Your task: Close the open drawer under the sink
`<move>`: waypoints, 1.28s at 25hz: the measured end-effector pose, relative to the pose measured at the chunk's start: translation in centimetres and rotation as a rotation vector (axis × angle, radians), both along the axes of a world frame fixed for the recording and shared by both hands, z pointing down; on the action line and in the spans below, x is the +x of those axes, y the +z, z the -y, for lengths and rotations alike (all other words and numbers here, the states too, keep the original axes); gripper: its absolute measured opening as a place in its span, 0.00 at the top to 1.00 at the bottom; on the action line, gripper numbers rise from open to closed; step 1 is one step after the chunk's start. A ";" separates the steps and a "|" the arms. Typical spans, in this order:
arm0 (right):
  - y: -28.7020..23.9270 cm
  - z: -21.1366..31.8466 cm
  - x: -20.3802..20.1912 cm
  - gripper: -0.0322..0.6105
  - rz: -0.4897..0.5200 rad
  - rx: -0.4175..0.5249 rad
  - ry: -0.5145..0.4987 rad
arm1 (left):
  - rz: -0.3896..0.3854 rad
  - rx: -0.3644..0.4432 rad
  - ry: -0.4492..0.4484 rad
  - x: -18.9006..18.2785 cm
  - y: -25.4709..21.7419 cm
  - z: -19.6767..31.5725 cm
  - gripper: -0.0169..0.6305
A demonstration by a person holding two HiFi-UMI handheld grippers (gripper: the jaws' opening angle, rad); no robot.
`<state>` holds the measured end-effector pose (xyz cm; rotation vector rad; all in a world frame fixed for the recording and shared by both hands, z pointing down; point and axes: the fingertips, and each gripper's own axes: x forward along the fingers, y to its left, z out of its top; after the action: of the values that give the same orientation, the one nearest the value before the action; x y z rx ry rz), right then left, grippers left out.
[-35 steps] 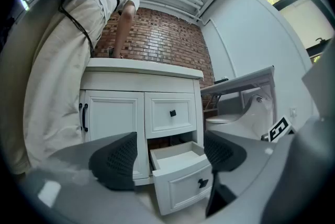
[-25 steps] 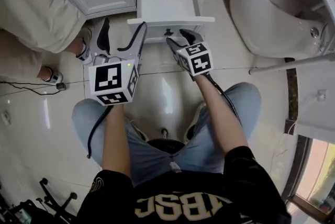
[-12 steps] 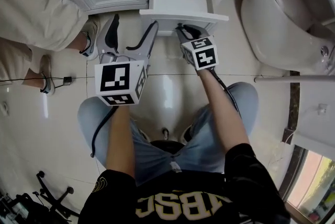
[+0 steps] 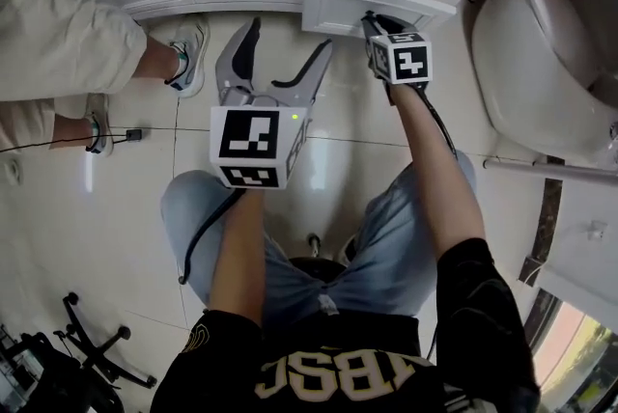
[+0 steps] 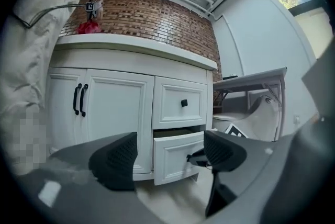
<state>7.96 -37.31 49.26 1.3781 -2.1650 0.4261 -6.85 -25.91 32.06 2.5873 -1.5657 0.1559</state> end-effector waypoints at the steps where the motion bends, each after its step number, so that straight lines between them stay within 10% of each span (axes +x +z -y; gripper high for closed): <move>1: 0.1 0.9 0.1 0.81 -0.004 -0.001 -0.003 | 0.000 -0.004 0.000 -0.1 0.1 0.2 0.35; 17: -0.5 8.1 0.4 0.80 -0.018 0.079 0.013 | 0.062 -0.028 0.041 2.1 1.8 1.3 0.35; 32: -13.9 -1.6 5.6 0.76 0.102 0.294 0.028 | 0.063 0.053 0.083 3.8 -0.6 -0.5 0.35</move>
<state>13.52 -35.69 35.32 1.5741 -2.3660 0.1963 -3.06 -25.40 31.46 2.7150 -1.5027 0.2087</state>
